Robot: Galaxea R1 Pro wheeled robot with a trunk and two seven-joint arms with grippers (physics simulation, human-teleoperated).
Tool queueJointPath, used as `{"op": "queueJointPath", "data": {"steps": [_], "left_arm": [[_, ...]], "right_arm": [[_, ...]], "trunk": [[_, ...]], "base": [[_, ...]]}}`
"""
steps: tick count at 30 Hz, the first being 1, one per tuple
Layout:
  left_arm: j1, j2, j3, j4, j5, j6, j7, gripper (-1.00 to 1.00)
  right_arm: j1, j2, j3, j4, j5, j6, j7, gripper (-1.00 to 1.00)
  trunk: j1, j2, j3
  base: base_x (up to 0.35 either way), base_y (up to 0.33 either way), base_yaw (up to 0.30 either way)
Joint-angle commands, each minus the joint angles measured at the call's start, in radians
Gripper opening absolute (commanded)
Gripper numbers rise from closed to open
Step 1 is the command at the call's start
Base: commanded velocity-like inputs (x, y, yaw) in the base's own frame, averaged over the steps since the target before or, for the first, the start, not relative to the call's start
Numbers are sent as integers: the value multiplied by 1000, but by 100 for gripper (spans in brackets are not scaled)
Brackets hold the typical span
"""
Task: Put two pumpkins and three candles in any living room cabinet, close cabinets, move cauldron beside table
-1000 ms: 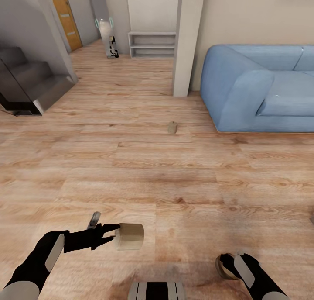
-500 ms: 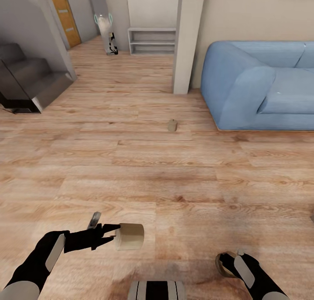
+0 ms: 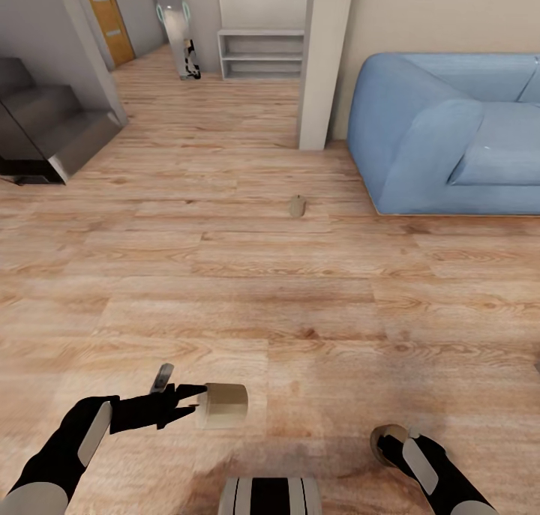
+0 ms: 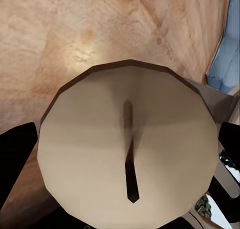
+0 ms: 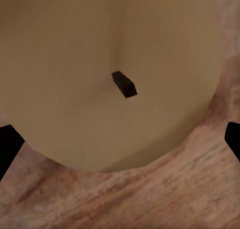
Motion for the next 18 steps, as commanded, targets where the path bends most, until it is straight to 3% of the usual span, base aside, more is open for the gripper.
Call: {"op": "queueJointPath", "data": {"steps": [1,13,18], "left_arm": [[0,0,0,0,0,0,0,-100],[0,0,0,0,-2,-1,0,-100],[0,0,0,0,-4,-1,1,-100]], "right_arm": [[0,0,0,0,0,0,0,100],[0,0,0,0,0,0,0,100],[-1,0,0,0,0,0,0,100]], "trunk": [[0,0,0],[0,0,0],[0,0,0]], "base": [[0,0,0],[0,0,0],[118,12,0]]}}
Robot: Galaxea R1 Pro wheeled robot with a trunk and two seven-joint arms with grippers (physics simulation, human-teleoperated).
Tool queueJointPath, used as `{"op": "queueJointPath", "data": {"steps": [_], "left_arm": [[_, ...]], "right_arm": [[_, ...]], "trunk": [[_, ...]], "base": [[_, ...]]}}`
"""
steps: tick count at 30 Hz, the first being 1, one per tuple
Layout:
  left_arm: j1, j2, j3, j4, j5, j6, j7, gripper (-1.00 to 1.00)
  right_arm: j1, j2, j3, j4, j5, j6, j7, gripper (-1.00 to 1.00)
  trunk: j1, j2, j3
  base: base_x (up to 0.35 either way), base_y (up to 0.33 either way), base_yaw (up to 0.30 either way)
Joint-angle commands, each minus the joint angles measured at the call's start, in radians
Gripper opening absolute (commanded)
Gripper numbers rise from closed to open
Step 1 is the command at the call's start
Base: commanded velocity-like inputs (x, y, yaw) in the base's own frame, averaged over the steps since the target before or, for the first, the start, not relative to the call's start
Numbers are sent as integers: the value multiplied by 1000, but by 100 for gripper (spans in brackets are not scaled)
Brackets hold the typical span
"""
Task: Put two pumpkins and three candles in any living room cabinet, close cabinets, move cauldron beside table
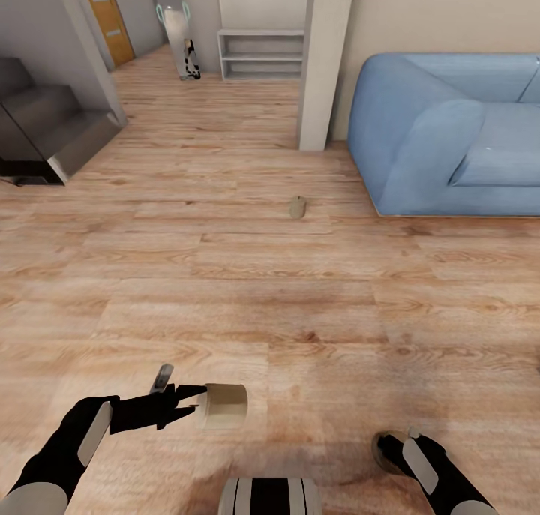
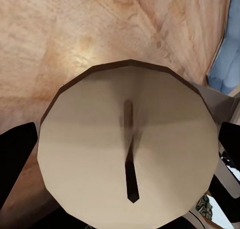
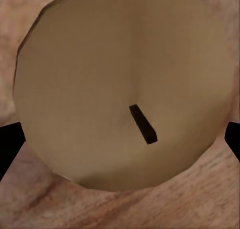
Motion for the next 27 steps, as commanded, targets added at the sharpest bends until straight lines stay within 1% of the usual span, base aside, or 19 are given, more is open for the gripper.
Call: {"op": "queueJointPath", "data": {"steps": [1,27], "left_arm": [[0,0,0,0,0,0,0,-100],[0,0,1,3,3,0,0,-100]], "right_arm": [[0,0,0,0,0,0,0,100],[0,0,0,0,0,0,-1,100]], "trunk": [[0,0,0],[0,0,0]], "base": [[61,6,0],[4,0,0]]}}
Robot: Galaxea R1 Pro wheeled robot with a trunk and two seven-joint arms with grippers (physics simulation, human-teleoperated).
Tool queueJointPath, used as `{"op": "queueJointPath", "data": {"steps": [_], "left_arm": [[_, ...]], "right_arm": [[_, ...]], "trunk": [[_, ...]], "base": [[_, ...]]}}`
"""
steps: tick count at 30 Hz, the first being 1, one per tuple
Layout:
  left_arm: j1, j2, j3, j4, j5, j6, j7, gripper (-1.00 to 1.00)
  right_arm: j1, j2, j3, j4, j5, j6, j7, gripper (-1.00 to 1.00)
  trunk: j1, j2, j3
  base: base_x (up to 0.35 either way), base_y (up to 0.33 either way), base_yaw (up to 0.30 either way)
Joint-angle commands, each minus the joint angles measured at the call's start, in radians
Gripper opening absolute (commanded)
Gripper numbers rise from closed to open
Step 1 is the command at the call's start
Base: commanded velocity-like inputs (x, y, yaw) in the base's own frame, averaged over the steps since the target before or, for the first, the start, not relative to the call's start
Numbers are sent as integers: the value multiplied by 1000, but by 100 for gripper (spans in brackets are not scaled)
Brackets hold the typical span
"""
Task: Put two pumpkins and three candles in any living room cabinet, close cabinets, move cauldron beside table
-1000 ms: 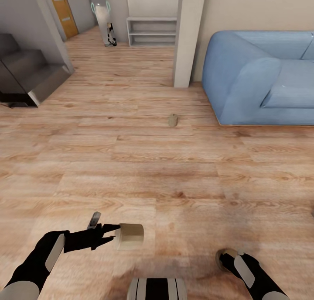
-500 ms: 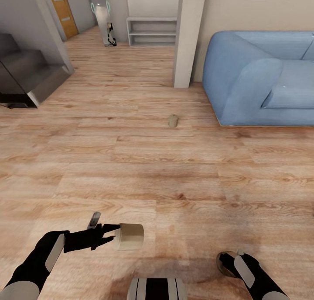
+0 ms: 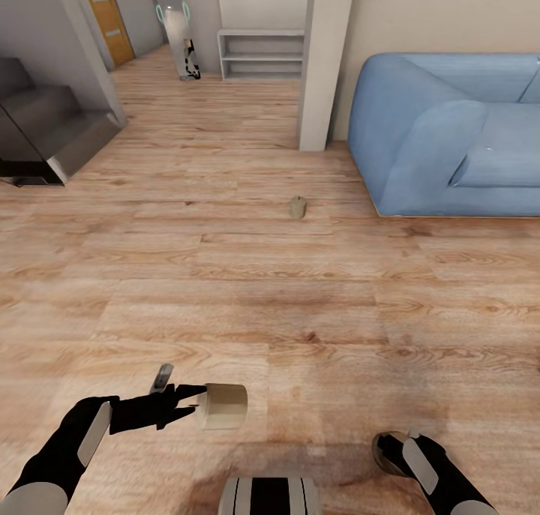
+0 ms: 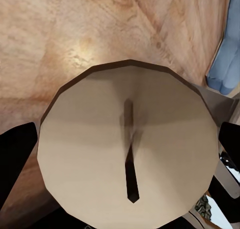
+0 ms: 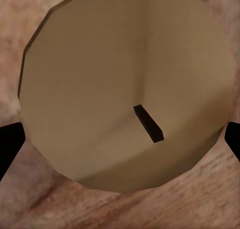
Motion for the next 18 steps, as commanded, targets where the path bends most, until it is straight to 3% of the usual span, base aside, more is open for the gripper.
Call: {"op": "queueJointPath", "data": {"steps": [1,8,9,18], "left_arm": [[0,0,0,0,0,0,0,-100],[0,0,-1,1,0,0,0,-100],[0,0,0,1,0,0,0,-100],[0,0,-1,1,1,0,0,-100]], "right_arm": [[0,0,0,0,0,0,0,100],[0,0,0,0,0,0,1,100],[0,0,0,0,0,0,1,-100],[0,0,0,0,0,0,1,-100]], "trunk": [[0,0,0],[1,-1,-12],[1,-1,-12],[1,-1,-12]], "base": [[0,0,0],[0,0,0],[0,0,0],[0,0,0]]}}
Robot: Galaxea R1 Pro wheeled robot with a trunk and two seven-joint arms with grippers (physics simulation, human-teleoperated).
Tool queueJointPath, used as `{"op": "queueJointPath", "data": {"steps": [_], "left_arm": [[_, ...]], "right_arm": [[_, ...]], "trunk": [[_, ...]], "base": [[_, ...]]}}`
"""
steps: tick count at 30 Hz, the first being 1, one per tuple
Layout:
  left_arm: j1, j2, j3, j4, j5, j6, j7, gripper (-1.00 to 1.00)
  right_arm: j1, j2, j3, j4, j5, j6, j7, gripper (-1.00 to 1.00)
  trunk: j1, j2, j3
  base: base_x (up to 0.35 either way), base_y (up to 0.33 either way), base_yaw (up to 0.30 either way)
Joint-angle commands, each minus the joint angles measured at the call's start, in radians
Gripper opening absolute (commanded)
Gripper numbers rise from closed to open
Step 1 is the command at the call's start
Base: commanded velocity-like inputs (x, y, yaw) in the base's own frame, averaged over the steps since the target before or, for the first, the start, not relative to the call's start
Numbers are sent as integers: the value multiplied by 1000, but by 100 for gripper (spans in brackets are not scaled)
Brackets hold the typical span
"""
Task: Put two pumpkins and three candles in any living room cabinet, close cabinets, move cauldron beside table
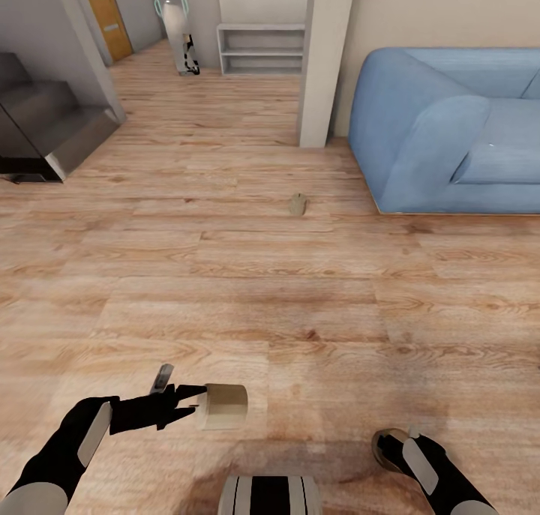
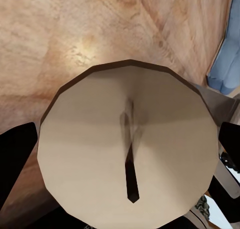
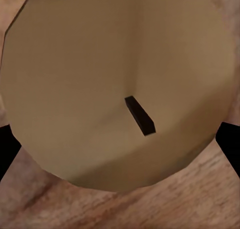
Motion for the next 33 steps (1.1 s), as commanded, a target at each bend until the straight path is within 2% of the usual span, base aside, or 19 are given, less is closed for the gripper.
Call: {"op": "queueJointPath", "data": {"steps": [1,25,33], "left_arm": [[0,0,0,0,1,0,0,-100],[1,-5,0,3,-6,0,1,-100],[0,-3,0,3,-8,0,12,-100]], "right_arm": [[0,0,0,0,-2,-1,0,-100],[0,0,0,0,-2,-1,-1,-100],[1,1,0,-2,1,3,1,-100]], "trunk": [[0,0,0],[0,0,0],[-4,2,31]], "base": [[0,0,0],[0,0,0],[0,0,0]]}}
